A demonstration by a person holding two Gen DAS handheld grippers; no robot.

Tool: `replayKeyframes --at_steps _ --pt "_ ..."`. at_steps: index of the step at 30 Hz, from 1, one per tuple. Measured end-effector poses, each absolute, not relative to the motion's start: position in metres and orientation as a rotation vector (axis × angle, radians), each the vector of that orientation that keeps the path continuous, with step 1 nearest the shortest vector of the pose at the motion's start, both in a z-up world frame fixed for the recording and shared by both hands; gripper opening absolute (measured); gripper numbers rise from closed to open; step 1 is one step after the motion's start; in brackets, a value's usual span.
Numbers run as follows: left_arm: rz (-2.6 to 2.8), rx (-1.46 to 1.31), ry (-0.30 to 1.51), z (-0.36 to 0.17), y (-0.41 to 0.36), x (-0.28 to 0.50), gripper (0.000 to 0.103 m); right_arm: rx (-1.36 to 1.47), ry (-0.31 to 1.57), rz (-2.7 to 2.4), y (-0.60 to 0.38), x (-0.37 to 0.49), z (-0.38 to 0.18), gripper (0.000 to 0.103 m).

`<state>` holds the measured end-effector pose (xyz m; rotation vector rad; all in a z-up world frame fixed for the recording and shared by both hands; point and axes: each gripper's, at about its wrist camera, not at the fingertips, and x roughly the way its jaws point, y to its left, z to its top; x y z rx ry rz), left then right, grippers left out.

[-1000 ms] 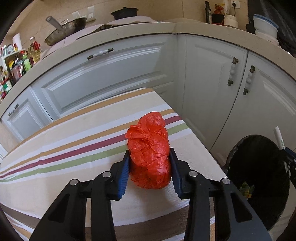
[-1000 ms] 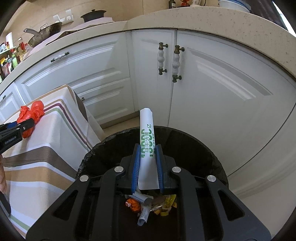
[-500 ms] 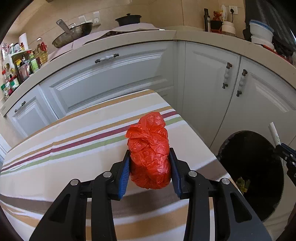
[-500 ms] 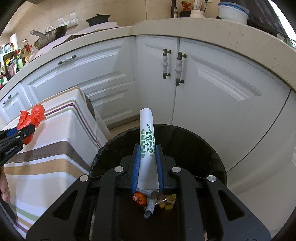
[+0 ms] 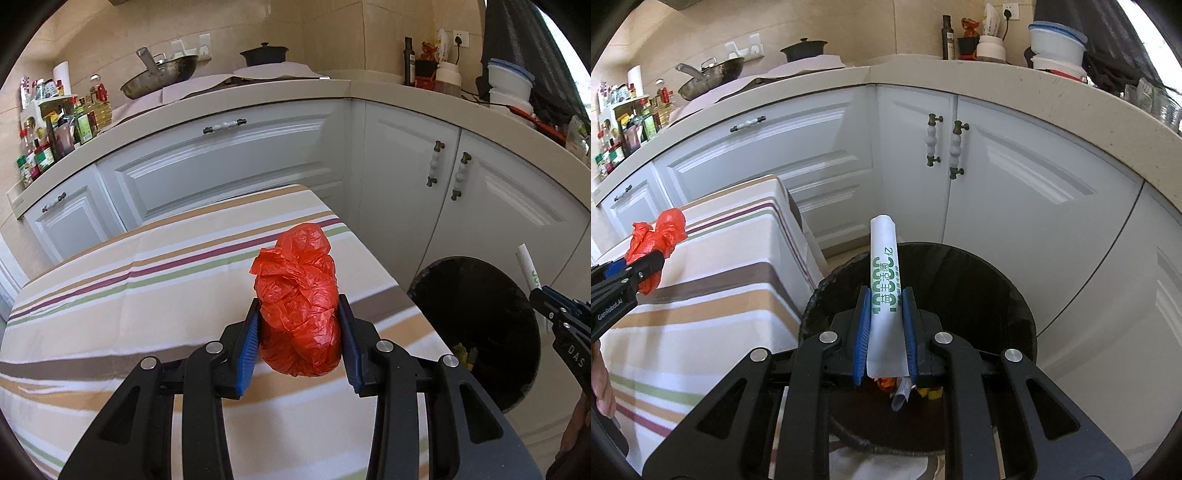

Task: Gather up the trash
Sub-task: 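Carry the red bag over the bin with the left gripper while the right holds the tube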

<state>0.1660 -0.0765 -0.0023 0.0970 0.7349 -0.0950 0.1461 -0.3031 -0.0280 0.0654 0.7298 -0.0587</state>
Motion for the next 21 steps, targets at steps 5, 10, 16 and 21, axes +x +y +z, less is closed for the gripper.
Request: replayKeyframes --at_steps 5,10,16,21 --pt "-0.104 0.092 0.726 0.002 -0.077 0.146 0.039 0.064 0.716 -0.052 -0.301 0.127 -0.021 0.017" --pt "-0.122 0.089 0.722 0.003 -0.081 0.128 0.039 0.066 0.704 -0.054 -0.302 0.110 -0.015 0.017" --pt "-0.159 0.086 0.713 0.003 -0.090 0.107 0.039 0.069 0.693 -0.062 -0.305 0.092 -0.011 0.017" --pt "-0.190 0.097 0.710 -0.001 -0.101 0.092 0.039 0.077 0.689 -0.077 -0.310 0.079 -0.013 0.017"
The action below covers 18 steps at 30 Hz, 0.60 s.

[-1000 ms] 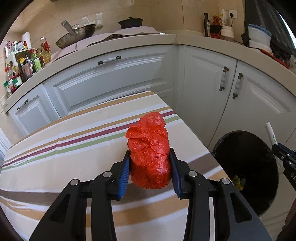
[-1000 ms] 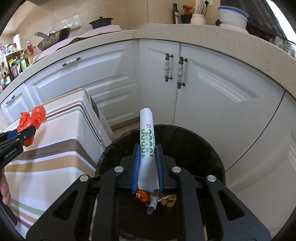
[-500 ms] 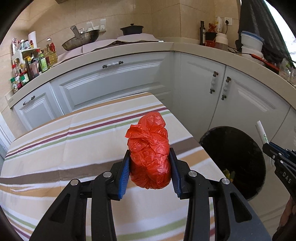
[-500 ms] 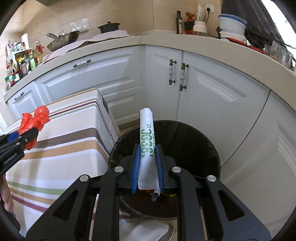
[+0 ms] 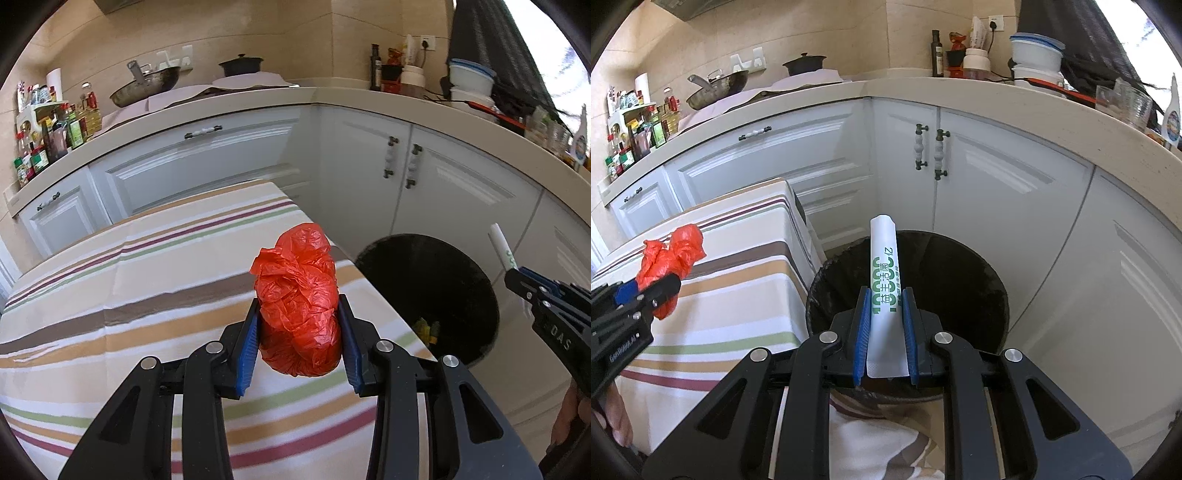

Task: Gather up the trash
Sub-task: 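Carry the red bag over the bin with the left gripper while the right holds the tube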

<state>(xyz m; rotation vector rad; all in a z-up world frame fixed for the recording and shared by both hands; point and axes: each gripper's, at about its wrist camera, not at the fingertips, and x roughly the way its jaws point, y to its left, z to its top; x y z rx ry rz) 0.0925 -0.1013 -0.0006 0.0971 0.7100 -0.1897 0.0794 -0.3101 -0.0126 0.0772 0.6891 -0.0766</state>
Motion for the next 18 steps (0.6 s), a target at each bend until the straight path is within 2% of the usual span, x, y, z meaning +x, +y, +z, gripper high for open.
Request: replayKeyframes --at_steps 9,18 --pt "-0.238 0.109 0.717 -0.007 -0.121 0.086 0.039 0.079 0.669 -0.116 -0.324 0.071 -0.015 0.017" --pt "-0.264 0.112 0.637 0.004 -0.149 0.100 0.039 0.082 0.624 -0.146 -0.340 0.079 -0.012 0.017"
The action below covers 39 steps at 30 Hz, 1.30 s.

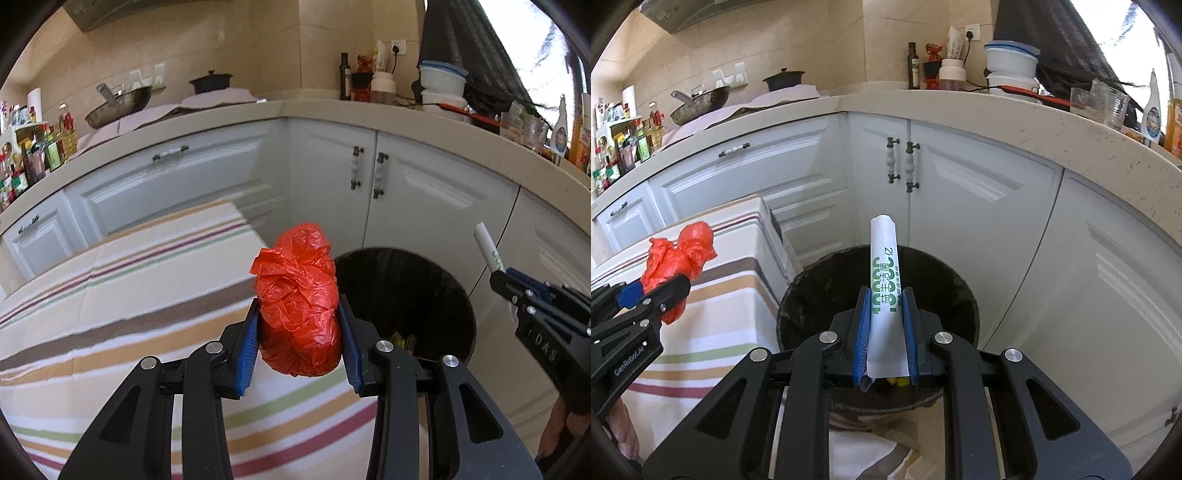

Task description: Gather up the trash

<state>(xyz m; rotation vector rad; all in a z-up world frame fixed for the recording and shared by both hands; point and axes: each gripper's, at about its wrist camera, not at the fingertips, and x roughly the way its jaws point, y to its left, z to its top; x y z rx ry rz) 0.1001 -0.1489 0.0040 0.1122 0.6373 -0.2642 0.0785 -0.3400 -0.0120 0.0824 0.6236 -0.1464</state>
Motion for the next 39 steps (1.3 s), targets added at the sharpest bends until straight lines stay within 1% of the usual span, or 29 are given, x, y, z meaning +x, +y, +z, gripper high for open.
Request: replayKeyframes --at_steps 13,23,24,25,26,27,28,30,34,36,38,39 --pt "-0.317 0.152 0.624 -0.003 -0.197 0.124 0.040 0.080 0.555 -0.173 -0.359 0.104 -0.013 0.017" --pt "-0.323 0.160 0.654 -0.012 -0.219 0.153 0.041 0.093 0.557 -0.188 -0.369 0.132 -0.027 0.018" --pt "-0.323 0.159 0.660 -0.014 -0.220 0.156 0.042 0.095 0.555 -0.192 -0.370 0.134 -0.028 0.021" --pt "-0.318 0.158 0.669 -0.016 -0.221 0.159 0.043 0.098 0.554 -0.200 -0.372 0.136 -0.030 0.029" --pt "-0.316 0.157 0.675 -0.016 -0.221 0.161 0.047 0.100 0.554 -0.208 -0.373 0.138 -0.031 0.034" --pt "-0.315 0.156 0.680 -0.017 -0.221 0.163 0.052 0.103 0.552 -0.215 -0.374 0.138 -0.032 0.043" --pt "-0.314 0.155 0.681 -0.018 -0.220 0.164 0.054 0.105 0.550 -0.220 -0.375 0.139 -0.033 0.047" --pt "-0.305 0.154 0.678 -0.019 -0.220 0.165 0.059 0.106 0.551 -0.224 -0.377 0.140 -0.034 0.048" --pt "-0.299 0.149 0.689 -0.022 -0.218 0.167 0.060 0.098 0.551 -0.232 -0.377 0.139 -0.035 0.048" --pt "-0.294 0.146 0.685 -0.022 -0.217 0.166 0.062 0.093 0.548 -0.238 -0.377 0.138 -0.033 0.048" --pt "-0.292 0.142 0.681 -0.021 -0.215 0.165 0.066 0.090 0.546 -0.243 -0.376 0.136 -0.032 0.049" --pt "-0.291 0.140 0.678 -0.020 -0.214 0.164 0.067 0.092 0.544 -0.245 -0.376 0.134 -0.030 0.053"
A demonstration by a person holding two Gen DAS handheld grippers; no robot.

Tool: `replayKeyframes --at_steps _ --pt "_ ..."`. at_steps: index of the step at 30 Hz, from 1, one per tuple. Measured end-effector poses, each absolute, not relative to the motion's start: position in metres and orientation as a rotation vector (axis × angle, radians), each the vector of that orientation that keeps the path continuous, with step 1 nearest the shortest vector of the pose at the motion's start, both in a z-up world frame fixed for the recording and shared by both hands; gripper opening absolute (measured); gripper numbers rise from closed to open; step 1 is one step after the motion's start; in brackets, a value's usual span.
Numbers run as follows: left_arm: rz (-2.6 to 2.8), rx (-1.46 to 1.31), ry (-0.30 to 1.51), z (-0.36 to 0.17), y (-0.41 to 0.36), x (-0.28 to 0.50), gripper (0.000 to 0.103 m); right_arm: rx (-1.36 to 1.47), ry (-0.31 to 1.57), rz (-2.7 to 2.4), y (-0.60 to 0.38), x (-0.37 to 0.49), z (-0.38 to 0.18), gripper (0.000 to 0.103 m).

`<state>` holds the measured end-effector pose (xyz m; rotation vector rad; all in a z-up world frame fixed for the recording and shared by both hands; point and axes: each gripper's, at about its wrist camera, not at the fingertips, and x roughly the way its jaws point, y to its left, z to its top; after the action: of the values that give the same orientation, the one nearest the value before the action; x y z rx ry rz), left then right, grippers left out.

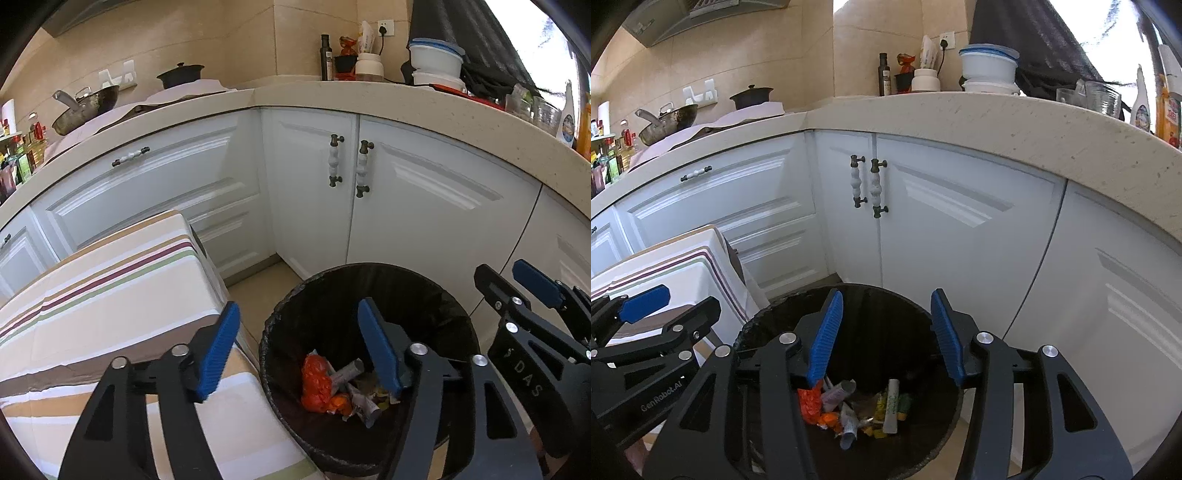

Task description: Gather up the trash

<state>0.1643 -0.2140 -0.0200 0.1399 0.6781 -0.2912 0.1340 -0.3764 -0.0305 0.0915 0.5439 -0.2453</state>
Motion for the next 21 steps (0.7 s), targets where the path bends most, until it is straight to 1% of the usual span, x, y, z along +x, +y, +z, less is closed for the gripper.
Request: replayKeyframes --at_steps 2,4,7,9,21 --pt "-0.291 0.134 0.671 -0.018 -0.212 0.162 0.069 0.094 0.539 -0.251 -0.378 0.131 -0.028 0.058" --pt "-0.290 0.132 0.662 -0.016 -0.211 0.159 0.072 0.094 0.534 -0.261 -0.378 0.126 -0.025 0.068" --pt "-0.292 0.128 0.657 -0.014 -0.208 0.156 0.075 0.094 0.518 -0.271 -0.377 0.119 -0.021 0.079" --pt "-0.295 0.119 0.655 -0.012 -0.205 0.153 0.078 0.088 0.513 -0.282 -0.377 0.114 -0.018 0.080" --pt "-0.275 0.084 0.607 0.010 -0.171 0.114 0.084 0.096 0.496 -0.308 -0.368 0.075 0.000 0.085"
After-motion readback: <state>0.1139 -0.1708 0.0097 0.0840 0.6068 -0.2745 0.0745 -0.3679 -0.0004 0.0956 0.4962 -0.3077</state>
